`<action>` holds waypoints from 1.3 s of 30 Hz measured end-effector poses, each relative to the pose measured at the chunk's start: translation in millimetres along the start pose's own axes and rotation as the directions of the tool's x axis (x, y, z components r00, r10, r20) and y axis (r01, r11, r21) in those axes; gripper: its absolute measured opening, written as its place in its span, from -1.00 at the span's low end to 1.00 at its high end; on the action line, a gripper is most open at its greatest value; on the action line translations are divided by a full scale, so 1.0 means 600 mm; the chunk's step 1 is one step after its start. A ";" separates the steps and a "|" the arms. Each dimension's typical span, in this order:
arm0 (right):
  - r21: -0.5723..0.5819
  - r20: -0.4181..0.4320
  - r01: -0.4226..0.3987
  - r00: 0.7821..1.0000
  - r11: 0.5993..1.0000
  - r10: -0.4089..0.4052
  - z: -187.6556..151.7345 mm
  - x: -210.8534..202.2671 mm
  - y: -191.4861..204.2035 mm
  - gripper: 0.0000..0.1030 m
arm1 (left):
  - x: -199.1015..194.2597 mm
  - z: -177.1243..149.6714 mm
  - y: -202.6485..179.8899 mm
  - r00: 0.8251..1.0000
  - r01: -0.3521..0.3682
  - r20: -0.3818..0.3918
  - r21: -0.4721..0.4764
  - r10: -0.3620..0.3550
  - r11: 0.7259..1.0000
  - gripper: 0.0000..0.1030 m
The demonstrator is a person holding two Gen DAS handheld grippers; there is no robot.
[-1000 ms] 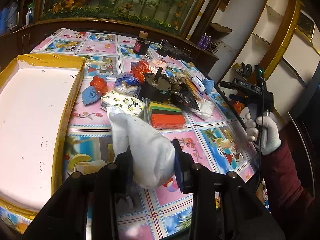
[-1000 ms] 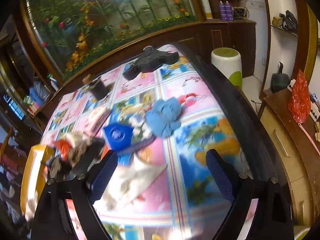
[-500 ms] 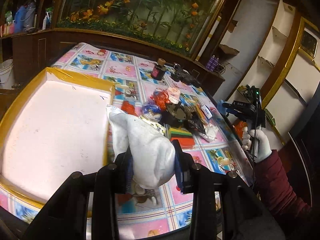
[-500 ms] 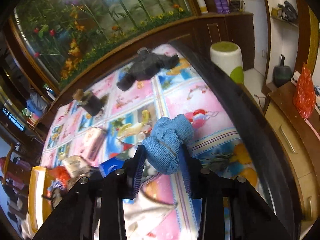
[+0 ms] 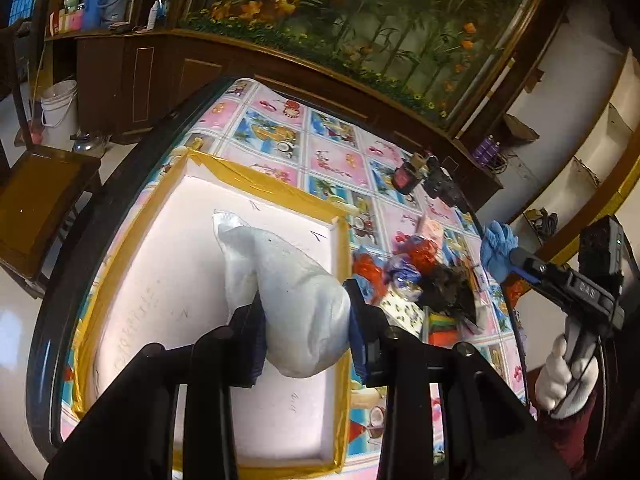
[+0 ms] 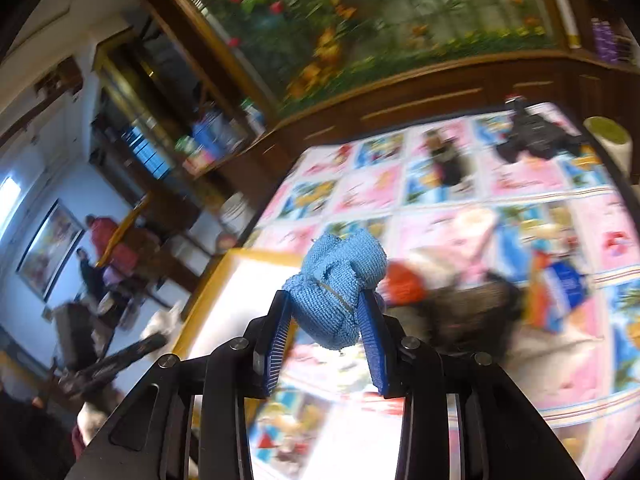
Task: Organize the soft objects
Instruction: 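Carry both soft items into the yellow-rimmed tray and open both tools, then grasp the red plastic bag with blue knit using the left tool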
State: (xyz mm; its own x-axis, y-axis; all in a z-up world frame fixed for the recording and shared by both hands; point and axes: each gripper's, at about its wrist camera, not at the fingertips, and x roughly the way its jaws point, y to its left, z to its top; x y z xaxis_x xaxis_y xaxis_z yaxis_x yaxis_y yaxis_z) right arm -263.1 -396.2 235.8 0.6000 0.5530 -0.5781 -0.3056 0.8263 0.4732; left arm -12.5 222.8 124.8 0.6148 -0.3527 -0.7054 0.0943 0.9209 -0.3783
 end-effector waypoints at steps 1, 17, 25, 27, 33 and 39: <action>-0.011 -0.022 -0.014 1.000 1.000 0.014 -0.001 0.023 0.018 -0.34 | 0.013 0.010 0.007 1.000 -0.007 0.001 -0.005 0.007 1.000 -0.39; -0.044 -0.243 0.006 0.970 0.999 -0.017 0.061 0.417 0.134 -0.34 | 0.207 0.061 0.109 0.983 0.146 -0.076 -0.226 -0.167 0.963 -0.24; -0.048 -0.258 0.043 0.965 0.998 -0.054 0.067 0.449 0.121 -0.22 | 0.221 0.070 0.126 0.966 0.220 -0.069 -0.295 -0.250 0.930 0.28; -0.072 -0.231 0.058 0.970 0.996 -0.073 0.070 0.446 0.125 -0.14 | 0.213 0.072 0.126 0.968 0.213 -0.064 -0.299 -0.243 0.930 0.28; -0.084 -0.156 0.029 0.987 0.996 -0.042 0.059 0.354 0.115 -0.05 | 0.146 0.056 0.078 0.974 0.205 -0.049 -0.214 -0.220 0.955 0.28; -0.094 0.009 0.073 0.997 0.993 -0.072 0.024 0.201 0.048 0.35 | 0.119 0.005 -0.039 0.982 0.166 -0.083 -0.023 -0.167 0.986 0.40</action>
State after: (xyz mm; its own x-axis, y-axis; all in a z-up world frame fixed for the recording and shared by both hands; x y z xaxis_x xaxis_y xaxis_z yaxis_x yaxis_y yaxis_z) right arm -189.0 -307.4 189.3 0.6270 0.4909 -0.6049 -0.3295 0.8707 0.3651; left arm 31.2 176.8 85.1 0.5234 -0.5142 -0.6794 0.1772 0.8457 -0.5035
